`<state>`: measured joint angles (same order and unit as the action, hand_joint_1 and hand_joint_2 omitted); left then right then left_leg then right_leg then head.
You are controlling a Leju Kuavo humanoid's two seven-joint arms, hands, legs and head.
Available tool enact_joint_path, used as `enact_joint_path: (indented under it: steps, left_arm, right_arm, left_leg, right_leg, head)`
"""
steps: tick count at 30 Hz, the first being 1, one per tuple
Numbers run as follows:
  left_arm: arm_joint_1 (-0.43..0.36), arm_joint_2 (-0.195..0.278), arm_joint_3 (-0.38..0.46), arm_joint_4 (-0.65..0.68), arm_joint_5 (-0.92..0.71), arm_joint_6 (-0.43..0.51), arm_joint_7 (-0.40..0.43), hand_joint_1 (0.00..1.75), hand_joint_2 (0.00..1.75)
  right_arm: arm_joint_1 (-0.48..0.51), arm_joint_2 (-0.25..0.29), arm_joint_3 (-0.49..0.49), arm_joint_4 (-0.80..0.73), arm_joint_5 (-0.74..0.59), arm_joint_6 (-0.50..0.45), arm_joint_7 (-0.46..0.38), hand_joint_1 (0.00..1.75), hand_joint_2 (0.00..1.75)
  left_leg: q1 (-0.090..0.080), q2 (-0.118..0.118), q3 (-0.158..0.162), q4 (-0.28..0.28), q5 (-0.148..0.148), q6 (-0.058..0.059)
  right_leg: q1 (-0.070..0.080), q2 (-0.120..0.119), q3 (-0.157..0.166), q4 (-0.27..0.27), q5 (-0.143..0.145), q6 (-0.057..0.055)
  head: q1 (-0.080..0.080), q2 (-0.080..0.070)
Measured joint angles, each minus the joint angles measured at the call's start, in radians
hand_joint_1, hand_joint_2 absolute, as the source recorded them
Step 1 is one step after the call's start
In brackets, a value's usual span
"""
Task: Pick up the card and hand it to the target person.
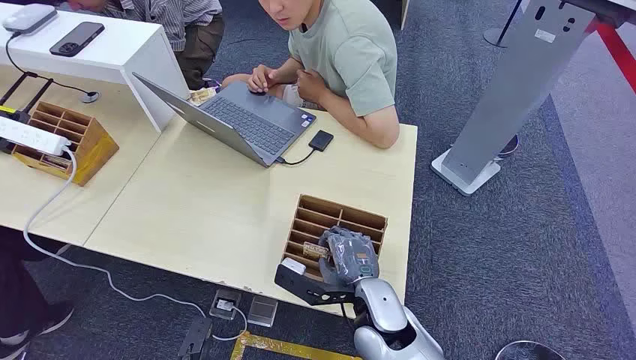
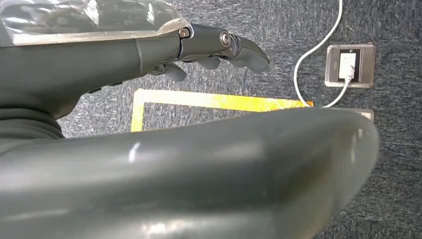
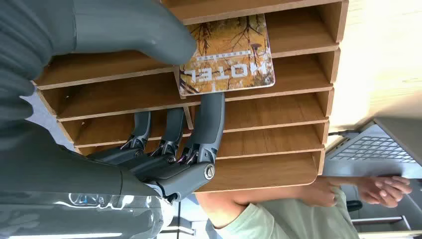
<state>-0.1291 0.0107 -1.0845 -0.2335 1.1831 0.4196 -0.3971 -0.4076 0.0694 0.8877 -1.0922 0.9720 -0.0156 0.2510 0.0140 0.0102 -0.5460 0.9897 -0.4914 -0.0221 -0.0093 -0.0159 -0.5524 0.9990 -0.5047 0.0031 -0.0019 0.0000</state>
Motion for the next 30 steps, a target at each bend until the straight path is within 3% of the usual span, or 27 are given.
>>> enact_joint_path:
  steps: [19,30]
  left_arm:
    - [0.0,0.0,0.0,0.0,-0.005,0.0,-0.001,0.0,0.0]
    - [0.0,0.0,0.0,0.0,-0.006,-0.006,-0.003,0.0,0.0]
  right_arm:
    - [-0.005,0.0,0.005,-0.018,0.023,0.005,0.013,1.26,1.75]
    - [-0.004,-0.003,0.005,-0.047,0.026,0.008,0.023,1.5,1.75]
  left_leg:
    - [0.0,0.0,0.0,0.0,0.0,0.0]
    - [0.0,0.0,0.0,0.0,0.0,0.0]
  right_leg:
    - [0.0,0.0,0.0,0.0,0.0,0.0]
    - [0.0,0.0,0.0,0.0,0.0,0.0]
  head:
    - [0.0,0.0]
    - [0.0,0.0]
